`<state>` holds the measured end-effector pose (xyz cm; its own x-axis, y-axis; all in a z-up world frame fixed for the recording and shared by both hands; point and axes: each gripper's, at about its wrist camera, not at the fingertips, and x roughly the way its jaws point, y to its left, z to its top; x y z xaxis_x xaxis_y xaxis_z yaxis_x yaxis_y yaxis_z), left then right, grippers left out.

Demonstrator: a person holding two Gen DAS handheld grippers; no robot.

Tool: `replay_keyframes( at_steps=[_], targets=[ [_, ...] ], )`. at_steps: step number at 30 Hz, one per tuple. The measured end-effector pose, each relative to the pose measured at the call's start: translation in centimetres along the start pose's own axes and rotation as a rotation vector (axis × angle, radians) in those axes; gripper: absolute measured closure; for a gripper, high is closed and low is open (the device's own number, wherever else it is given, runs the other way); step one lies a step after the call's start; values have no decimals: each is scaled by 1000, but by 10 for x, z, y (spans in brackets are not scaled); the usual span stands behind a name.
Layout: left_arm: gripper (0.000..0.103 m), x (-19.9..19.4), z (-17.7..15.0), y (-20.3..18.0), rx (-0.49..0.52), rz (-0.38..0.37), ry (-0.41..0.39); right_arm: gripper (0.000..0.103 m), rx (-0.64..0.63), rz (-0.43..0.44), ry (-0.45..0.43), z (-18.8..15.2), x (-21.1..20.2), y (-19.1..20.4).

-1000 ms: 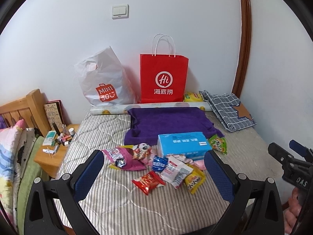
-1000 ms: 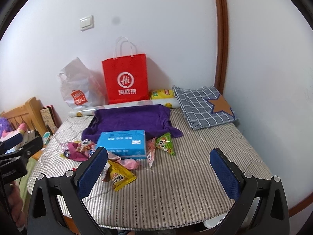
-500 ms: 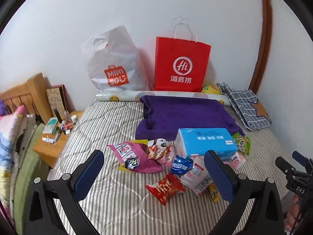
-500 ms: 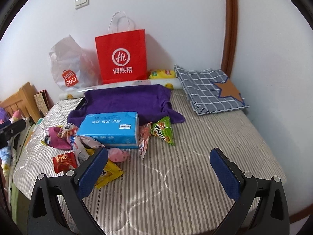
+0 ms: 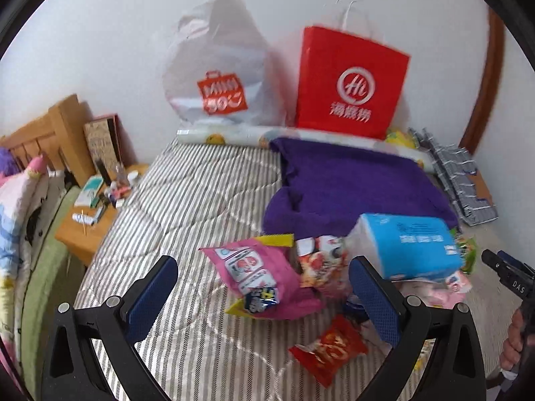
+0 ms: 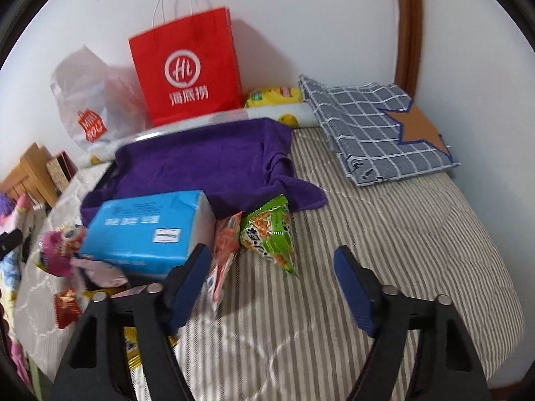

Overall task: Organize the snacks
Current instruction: 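Grasp the green triangular snack packet with the right gripper while the left grasps the pink bag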

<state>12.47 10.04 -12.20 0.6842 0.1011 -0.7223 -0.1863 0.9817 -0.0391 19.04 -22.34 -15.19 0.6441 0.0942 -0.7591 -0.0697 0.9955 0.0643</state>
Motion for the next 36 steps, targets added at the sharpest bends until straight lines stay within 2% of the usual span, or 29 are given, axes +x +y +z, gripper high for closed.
replay_keyframes(
  at_steps=[6,13,14,17,23,28,32,35,36],
  targets=[
    [1,27,3,5,21,46,51,39,-18,24,29,8,36,-1],
    [0,43,6,12,17,39,85,40,5,65,68,11,65,-8],
    [0,45,5,13,20,27,91,41,6,62,72,11,69,-9],
    [1,47,4,17,4,-16,97,56,9,78,100,10,80,-10],
    [1,47,5,16,18,-65,87,60,22,57,70,6,72,-12],
    [2,58,8,16,12,-36,113,60,41,45,45,2,54,-18],
    [20,71,7,19,4,-39,155,60,45,35,26,-3,39,-22],
    [38,77,3,21,-34,-82,190,60,44,32,20,-8,27,-23],
    [47,78,2,22,-45,-98,199,60,45,31,21,-9,24,-23]
  ],
)
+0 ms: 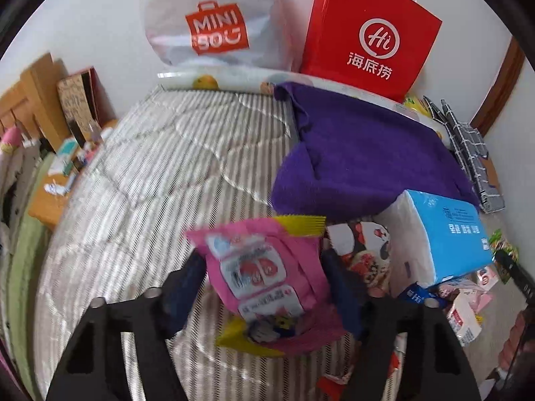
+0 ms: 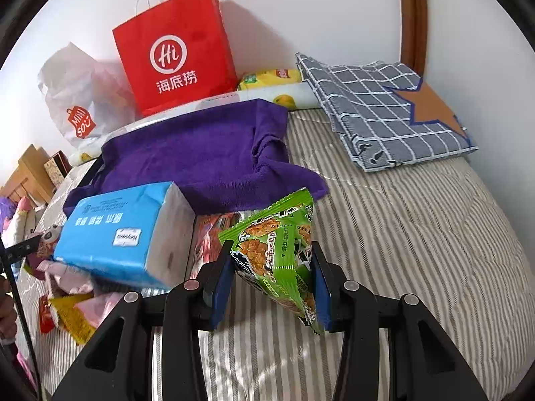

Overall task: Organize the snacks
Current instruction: 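Grasp the green triangular snack packet with the right gripper while the left grasps the pink bag, then carry the pink bag and green packet with both grippers onto the purple towel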

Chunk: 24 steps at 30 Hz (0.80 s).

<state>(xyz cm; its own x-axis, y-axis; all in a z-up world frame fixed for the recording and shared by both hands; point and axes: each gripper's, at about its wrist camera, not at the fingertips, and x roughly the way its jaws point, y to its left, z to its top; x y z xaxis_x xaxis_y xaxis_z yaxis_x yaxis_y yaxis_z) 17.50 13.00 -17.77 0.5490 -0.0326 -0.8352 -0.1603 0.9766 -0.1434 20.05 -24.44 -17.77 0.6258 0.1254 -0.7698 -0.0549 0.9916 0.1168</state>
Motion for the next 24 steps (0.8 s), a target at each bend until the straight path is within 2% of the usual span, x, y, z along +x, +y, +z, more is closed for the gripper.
replay_keyframes(
  at_steps=[2,14,20,24],
  targets=[
    [51,-1,-3,0,-14,-36,2,60,1,-5,1,-4,-5,0],
    [53,-45,-17,21,-40,15,-59,60,0,-14,-31,-30,-51,7],
    [53,-73,-28,21,-28,-22,-86,60,-8,-11,-57,-36,-75,20],
    [53,-89,-32,13,-25,-65,-98,60,-43,-39,-78,-38,-91,31]
  ],
)
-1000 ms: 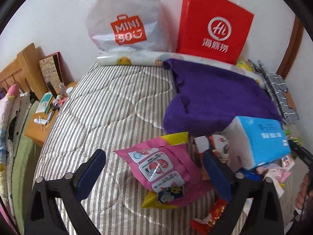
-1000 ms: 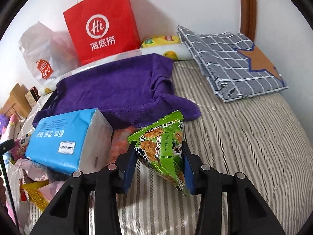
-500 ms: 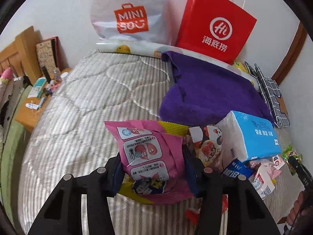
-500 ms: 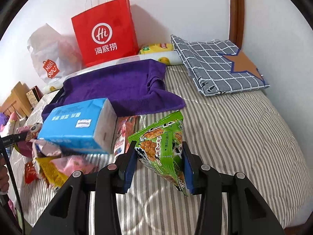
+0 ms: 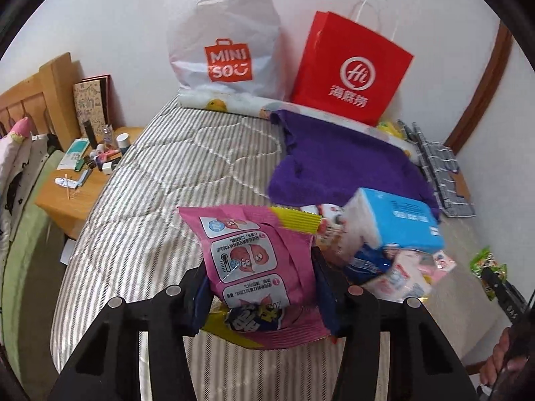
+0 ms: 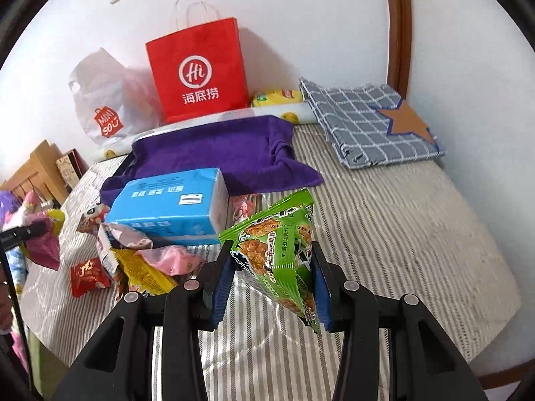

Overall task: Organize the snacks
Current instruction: 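Carry the pink bag and green packet with both grippers onto the purple towel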

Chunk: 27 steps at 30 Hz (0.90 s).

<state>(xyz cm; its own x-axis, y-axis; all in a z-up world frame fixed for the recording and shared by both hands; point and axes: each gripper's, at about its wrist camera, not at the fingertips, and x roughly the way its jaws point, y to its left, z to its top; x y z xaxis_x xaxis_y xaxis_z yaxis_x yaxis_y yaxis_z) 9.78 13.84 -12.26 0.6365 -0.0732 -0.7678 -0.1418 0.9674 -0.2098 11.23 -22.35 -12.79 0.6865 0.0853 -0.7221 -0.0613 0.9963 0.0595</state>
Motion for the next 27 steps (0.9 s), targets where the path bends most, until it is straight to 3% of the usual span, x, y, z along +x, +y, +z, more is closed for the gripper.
replay_keyframes(
  at_steps=[13,27],
  targets=[
    [53,-34,10,-61,57,-130,-50,60,-13,72,-68,20,-41,20],
    [53,-34,60,-117,125,-171,-107,60,-42,123,-130,83,-37,39]
  ],
)
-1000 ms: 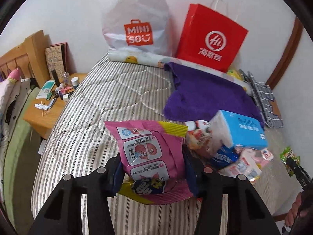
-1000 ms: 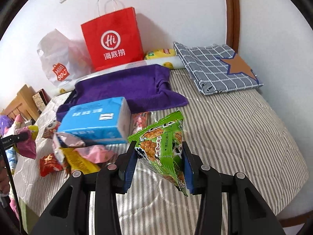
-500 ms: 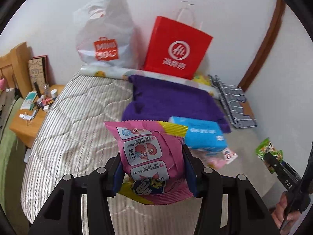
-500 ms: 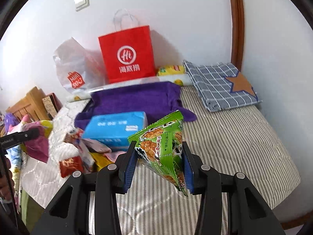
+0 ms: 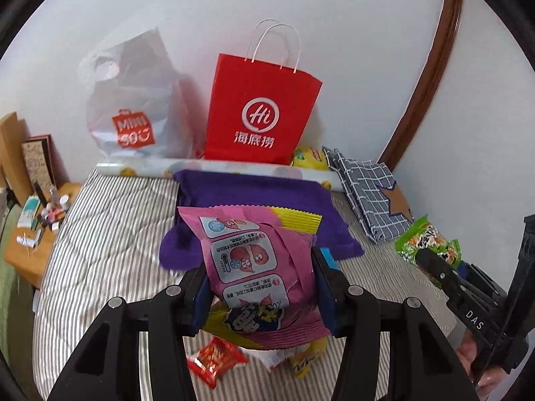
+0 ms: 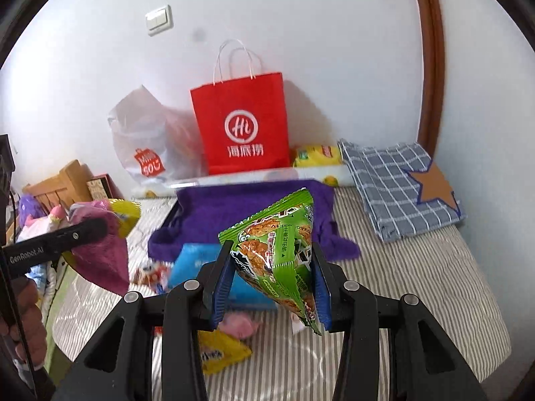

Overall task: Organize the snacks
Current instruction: 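Carry the pink bag and green packet with both grippers onto the purple towel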

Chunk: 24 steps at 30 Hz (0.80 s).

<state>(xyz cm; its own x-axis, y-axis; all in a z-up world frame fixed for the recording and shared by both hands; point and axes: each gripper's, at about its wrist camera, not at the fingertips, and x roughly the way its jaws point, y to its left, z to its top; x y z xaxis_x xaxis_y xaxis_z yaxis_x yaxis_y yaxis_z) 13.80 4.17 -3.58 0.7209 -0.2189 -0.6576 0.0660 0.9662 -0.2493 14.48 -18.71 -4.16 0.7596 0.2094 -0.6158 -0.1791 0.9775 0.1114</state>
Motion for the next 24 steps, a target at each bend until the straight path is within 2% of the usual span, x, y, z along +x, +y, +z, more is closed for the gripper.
replay_keyframes(
  at_steps=[16,24],
  targets=[
    [53,68,71,7,38,48,-15,60,-5,11,-43,69,75,-5],
    [53,108,106,16,40,47,-1,60,3,109,-51,105,122,-7]
  ],
)
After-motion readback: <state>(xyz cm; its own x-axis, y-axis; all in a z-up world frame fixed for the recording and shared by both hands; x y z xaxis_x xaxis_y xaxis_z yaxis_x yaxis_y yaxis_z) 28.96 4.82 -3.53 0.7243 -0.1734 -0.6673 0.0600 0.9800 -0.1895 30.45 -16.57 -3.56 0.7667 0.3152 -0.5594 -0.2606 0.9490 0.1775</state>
